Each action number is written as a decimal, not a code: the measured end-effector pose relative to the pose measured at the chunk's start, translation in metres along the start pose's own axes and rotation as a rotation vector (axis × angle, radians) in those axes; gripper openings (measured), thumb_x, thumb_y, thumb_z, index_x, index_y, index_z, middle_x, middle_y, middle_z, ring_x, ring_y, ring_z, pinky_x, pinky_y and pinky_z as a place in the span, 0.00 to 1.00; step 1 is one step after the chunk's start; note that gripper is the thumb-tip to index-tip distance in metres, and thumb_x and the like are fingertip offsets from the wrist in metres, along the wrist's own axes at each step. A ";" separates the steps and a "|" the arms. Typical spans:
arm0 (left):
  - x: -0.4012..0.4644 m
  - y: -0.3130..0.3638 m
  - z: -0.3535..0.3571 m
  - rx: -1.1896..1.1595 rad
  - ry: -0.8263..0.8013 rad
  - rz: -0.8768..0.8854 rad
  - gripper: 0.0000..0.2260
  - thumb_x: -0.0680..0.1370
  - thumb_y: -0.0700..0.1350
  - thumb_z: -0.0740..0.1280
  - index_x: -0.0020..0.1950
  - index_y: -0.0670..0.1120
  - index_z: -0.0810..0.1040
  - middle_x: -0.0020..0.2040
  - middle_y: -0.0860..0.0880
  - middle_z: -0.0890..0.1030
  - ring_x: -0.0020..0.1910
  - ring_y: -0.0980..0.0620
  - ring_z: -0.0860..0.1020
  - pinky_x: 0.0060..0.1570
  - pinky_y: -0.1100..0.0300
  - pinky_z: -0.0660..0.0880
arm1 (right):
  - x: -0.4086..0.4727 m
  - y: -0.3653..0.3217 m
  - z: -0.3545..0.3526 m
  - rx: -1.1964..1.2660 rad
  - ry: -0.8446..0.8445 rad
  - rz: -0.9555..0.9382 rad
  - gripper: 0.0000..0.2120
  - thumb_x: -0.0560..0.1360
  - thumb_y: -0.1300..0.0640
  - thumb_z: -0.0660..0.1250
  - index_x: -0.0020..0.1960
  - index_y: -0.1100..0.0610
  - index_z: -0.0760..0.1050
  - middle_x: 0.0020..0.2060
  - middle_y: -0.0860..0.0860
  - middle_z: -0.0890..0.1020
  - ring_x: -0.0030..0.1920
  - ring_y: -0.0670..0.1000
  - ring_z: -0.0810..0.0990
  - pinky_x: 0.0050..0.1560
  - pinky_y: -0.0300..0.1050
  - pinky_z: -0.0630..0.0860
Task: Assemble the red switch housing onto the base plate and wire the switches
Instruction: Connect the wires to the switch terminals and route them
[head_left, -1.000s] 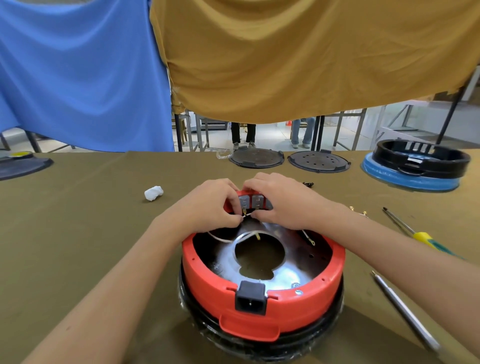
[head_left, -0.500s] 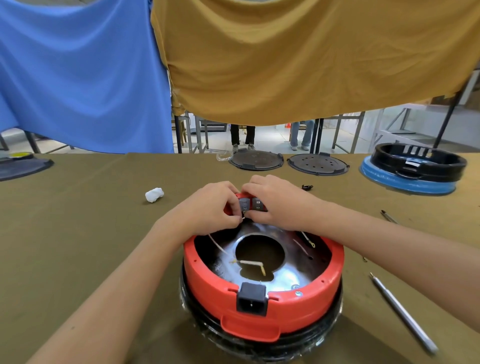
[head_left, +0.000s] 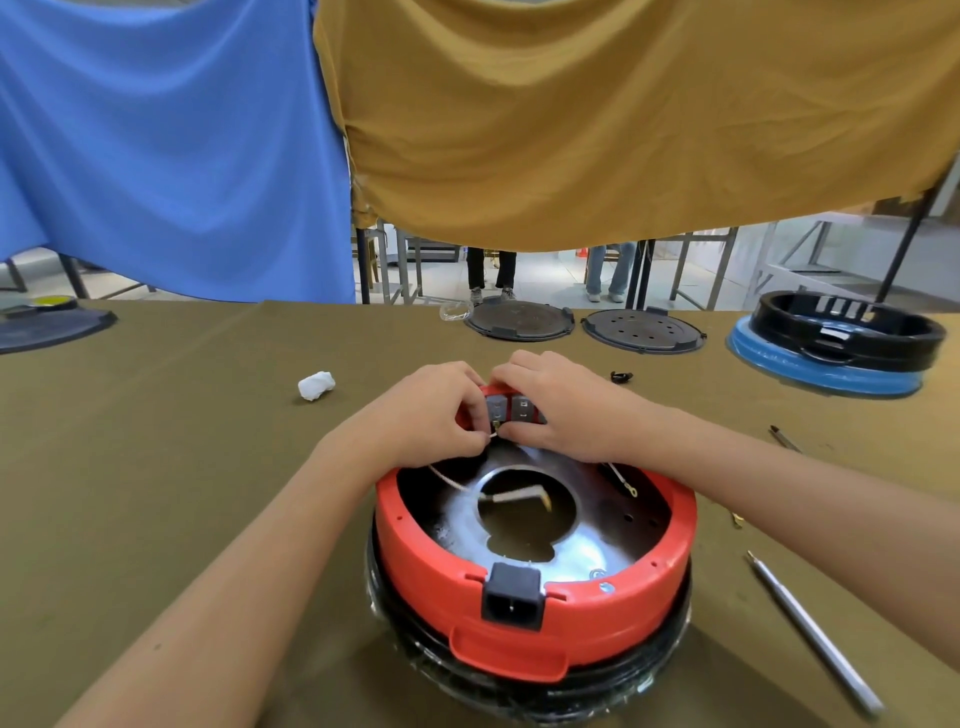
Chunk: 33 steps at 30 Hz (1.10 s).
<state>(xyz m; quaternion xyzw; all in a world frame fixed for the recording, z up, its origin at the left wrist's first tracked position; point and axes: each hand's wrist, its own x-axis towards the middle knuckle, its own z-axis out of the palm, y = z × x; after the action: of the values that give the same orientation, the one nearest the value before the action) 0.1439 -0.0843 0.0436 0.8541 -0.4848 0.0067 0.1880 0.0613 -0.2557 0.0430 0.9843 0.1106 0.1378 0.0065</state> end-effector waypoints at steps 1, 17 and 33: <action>0.000 0.000 0.000 0.002 0.002 0.001 0.06 0.73 0.45 0.71 0.38 0.54 0.82 0.56 0.58 0.74 0.52 0.56 0.75 0.53 0.62 0.70 | 0.000 0.000 0.000 0.006 -0.003 0.006 0.20 0.78 0.48 0.68 0.65 0.56 0.71 0.56 0.52 0.74 0.53 0.54 0.73 0.47 0.40 0.61; 0.000 0.000 0.000 0.022 0.024 0.019 0.04 0.75 0.47 0.72 0.40 0.53 0.81 0.55 0.55 0.77 0.50 0.56 0.76 0.53 0.59 0.73 | -0.026 0.015 -0.012 0.297 -0.101 0.337 0.18 0.74 0.49 0.72 0.62 0.50 0.74 0.51 0.48 0.80 0.48 0.48 0.78 0.41 0.37 0.71; 0.001 0.001 0.001 0.058 0.028 0.002 0.06 0.75 0.48 0.72 0.38 0.54 0.81 0.55 0.54 0.78 0.48 0.57 0.77 0.50 0.60 0.73 | -0.039 0.017 -0.018 0.843 -0.180 0.522 0.29 0.70 0.68 0.65 0.66 0.45 0.74 0.53 0.48 0.83 0.49 0.49 0.84 0.45 0.43 0.81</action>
<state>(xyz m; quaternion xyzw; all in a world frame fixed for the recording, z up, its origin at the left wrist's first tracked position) 0.1438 -0.0861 0.0433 0.8586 -0.4826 0.0328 0.1698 0.0238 -0.2809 0.0502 0.9040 -0.0942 -0.0072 -0.4169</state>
